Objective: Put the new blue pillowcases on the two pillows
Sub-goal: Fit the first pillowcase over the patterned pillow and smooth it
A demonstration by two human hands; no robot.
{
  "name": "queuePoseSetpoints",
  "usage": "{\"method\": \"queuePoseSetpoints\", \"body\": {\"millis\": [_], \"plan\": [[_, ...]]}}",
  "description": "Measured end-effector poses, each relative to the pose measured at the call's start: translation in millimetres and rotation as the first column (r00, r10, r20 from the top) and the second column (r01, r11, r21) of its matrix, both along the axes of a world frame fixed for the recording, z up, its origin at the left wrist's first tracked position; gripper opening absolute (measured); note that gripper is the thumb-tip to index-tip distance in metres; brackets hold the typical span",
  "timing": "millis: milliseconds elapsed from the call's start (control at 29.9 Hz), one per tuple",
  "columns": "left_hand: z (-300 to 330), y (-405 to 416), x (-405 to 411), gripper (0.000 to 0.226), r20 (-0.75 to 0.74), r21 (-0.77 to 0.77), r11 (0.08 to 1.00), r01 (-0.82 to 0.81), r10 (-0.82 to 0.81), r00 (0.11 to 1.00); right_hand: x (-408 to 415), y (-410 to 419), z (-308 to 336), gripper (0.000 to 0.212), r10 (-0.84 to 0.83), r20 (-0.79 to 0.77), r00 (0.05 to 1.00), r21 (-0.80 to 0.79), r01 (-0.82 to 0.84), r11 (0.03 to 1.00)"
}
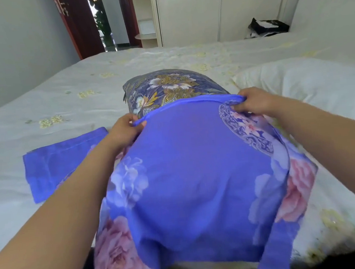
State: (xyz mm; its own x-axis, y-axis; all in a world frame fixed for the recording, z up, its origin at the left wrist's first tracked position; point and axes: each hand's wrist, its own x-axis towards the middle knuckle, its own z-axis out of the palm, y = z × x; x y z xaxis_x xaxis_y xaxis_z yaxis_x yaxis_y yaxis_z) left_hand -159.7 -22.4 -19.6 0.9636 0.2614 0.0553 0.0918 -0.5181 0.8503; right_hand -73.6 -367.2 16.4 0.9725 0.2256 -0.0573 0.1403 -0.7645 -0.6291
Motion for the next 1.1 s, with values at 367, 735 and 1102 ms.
{"method": "queuePoseSetpoints", "body": {"millis": [367, 735, 1102], "plan": [[-4.2, -27.4, -98.3, 0.017, 0.188, 0.383, 0.915, -0.129, 0.059, 0.98, -107.4, -5.3, -25.4, 0.03, -0.169, 0.535, 0.828, -0.098, 0.259, 0.961], [-27.2, -87.4, -154.2, 0.06, 0.012, 0.311, 0.949, 0.062, -0.069, 0.998, -177.4, -42.9, -37.2, 0.109, 0.019, -0.052, 0.998, -0.332, -0.035, 0.943], [-54.7, -70.4, -165.3, 0.041, -0.181, -0.462, 0.879, -0.118, 0.037, 0.983, -181.1, -51.3, -62.3, 0.107, -0.116, 0.056, 0.992, 0.155, 0.106, 0.982]]}}
